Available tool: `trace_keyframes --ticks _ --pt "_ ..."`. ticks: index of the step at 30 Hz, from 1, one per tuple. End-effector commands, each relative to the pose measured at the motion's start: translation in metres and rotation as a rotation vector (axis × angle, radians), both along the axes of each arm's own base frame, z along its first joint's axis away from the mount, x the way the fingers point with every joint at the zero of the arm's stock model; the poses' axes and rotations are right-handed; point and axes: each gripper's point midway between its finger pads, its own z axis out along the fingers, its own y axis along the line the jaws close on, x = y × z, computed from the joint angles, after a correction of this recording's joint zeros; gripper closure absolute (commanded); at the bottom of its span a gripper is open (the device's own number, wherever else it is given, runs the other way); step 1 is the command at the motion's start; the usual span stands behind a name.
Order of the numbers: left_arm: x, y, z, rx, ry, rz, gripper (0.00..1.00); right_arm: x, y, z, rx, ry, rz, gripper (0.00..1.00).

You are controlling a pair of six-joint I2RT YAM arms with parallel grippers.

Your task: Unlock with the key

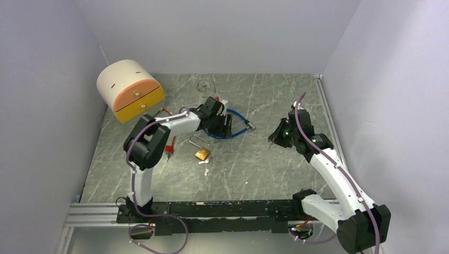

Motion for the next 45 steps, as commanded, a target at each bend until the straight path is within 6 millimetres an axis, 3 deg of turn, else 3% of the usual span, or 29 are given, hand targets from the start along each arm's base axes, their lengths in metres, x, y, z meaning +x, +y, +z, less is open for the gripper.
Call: trace_keyframes --ticks 1,4,6,11,13,17,22,26,31,36,39,41,45 --pt "-0.024 0.056 -0.009 0.13 0.051 0.031 0.31 0.007 0.007 0.001 0.035 -0.024 0.03 1.0" --pt "-0.019 0.072 0.002 0.1 0.046 0.085 0.3 0.007 0.008 -0.003 0.04 -0.017 0.033 1.0" --pt "-0.013 0.07 0.013 0.048 0.049 0.113 0.3 0.009 0.008 -0.004 0.044 -0.013 0.034 1.0" --pt "0.01 0.033 0.04 -0.07 0.095 0.24 0.28 0.012 0.009 -0.004 0.043 -0.008 0.04 1.0" --pt "0.017 0.017 0.043 -0.034 0.128 0.341 0.26 0.011 0.008 -0.006 0.043 -0.005 0.038 1.0" --pt "0.022 -0.015 0.034 0.058 0.197 0.448 0.23 0.008 0.007 -0.009 0.051 -0.001 0.033 1.0" --pt "0.024 -0.031 0.013 0.138 0.242 0.535 0.24 0.005 0.004 -0.009 0.041 -0.003 0.03 1.0" --pt "0.021 -0.043 0.008 0.162 0.212 0.526 0.29 0.004 0.002 -0.01 0.028 -0.001 0.031 1.0" --pt "0.012 -0.047 -0.008 0.244 0.226 0.505 0.33 0.004 0.0 -0.011 0.024 0.001 0.021 1.0" --pt "0.009 -0.038 -0.029 0.437 0.133 0.44 0.36 0.005 -0.006 -0.005 0.005 -0.029 -0.007 1.0" --pt "0.002 -0.041 -0.04 0.45 0.143 0.402 0.45 0.004 -0.003 -0.008 0.017 -0.019 0.005 1.0" --pt "0.0 -0.044 -0.041 0.433 0.157 0.382 0.56 0.004 0.002 -0.009 0.035 -0.023 0.033 1.0" --pt "0.001 -0.051 -0.027 0.383 0.163 0.345 0.87 0.003 0.024 -0.008 0.117 -0.05 0.14 1.0"
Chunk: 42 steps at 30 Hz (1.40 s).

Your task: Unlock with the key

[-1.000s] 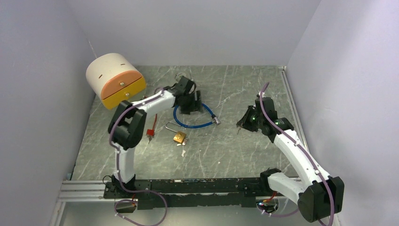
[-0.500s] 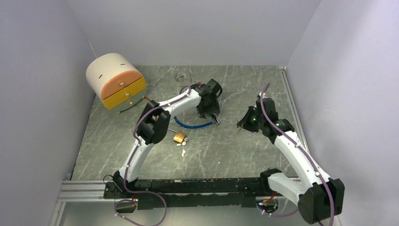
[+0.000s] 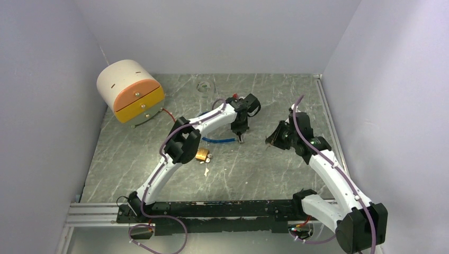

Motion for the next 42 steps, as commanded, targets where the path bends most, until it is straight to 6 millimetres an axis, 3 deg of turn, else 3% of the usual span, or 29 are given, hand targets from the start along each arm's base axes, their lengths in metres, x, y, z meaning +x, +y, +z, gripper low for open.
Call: trace_keyframes --ticks 1,3,10,19,23,32,42 --pt "-0.011 0.011 -0.01 0.018 0.069 -0.054 0.94 0.004 0.025 0.009 0.101 -0.068 0.126 1.0" --pt "-0.005 0.008 0.012 -0.063 0.057 -0.057 0.97 0.004 0.037 0.009 0.155 -0.077 0.173 1.0" --pt "0.012 0.03 0.076 -0.384 0.109 0.068 0.97 0.008 0.074 0.011 0.329 -0.079 0.294 1.0" --pt "0.022 0.038 0.135 -0.692 0.166 0.214 0.97 0.014 0.116 0.015 0.364 -0.09 0.352 1.0" --pt "0.021 0.04 0.147 -0.75 0.193 0.234 0.98 0.019 0.125 0.011 0.358 -0.079 0.356 1.0" --pt "0.014 0.035 0.15 -0.823 0.254 0.231 0.97 0.044 0.133 0.034 0.356 -0.176 0.362 1.0" --pt "0.012 0.036 0.152 -0.831 0.246 0.24 0.98 0.053 0.123 0.03 0.33 -0.162 0.291 1.0"
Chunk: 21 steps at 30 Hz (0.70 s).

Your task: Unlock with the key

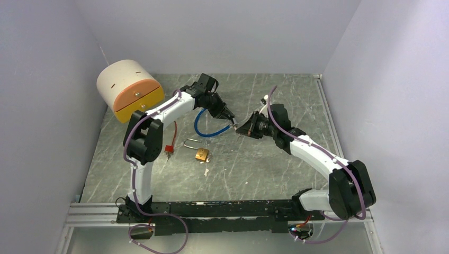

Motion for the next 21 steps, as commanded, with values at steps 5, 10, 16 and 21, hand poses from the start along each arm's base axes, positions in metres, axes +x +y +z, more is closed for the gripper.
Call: trace_keyframes --ticks 5,10,16,21 --pt "0.001 -0.005 0.039 -0.081 -0.062 0.001 0.97 0.018 -0.01 0.023 0.006 -0.076 -0.073 1.0" --pt "0.002 -0.005 0.039 -0.085 -0.063 0.002 0.97 0.02 -0.011 0.016 -0.027 -0.047 -0.057 1.0" --pt "0.004 -0.005 0.039 -0.089 -0.064 0.002 0.98 0.022 -0.01 0.01 -0.028 -0.026 -0.056 1.0" --pt "0.005 -0.004 0.039 -0.096 -0.062 0.003 0.97 0.022 -0.01 0.008 -0.029 -0.013 -0.061 1.0"
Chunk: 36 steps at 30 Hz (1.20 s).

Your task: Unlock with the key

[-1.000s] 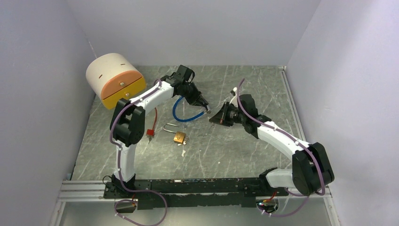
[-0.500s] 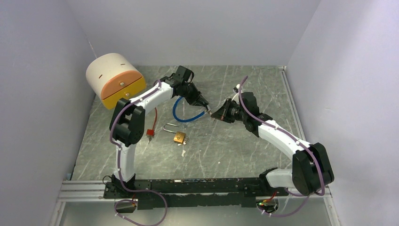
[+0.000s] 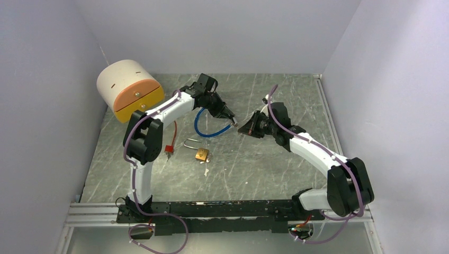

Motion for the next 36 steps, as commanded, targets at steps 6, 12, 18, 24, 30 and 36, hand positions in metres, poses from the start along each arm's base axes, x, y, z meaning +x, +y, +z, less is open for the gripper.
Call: trace_keyframes --ticks 6,12,18,24,30,36 --pt "-0.002 -0.005 0.037 -0.087 -0.052 -0.021 0.97 0.019 0.002 0.022 0.019 -0.06 -0.028 1.0" --pt "-0.005 -0.008 0.039 -0.122 -0.053 -0.034 0.97 0.026 0.008 0.024 0.088 0.01 -0.055 1.0" --pt "-0.008 -0.01 0.048 -0.159 -0.059 -0.039 0.97 0.031 0.014 0.026 0.165 0.091 -0.065 1.0" --pt "-0.016 -0.014 0.058 -0.21 -0.039 -0.052 0.97 0.041 0.016 0.023 0.178 0.147 -0.077 1.0" --pt "-0.028 -0.016 0.072 -0.274 -0.011 -0.057 0.97 0.06 0.021 0.024 0.169 0.119 -0.071 1.0" --pt "-0.028 -0.013 0.083 -0.275 -0.043 -0.053 0.98 0.066 0.026 0.037 0.174 0.048 -0.024 1.0"
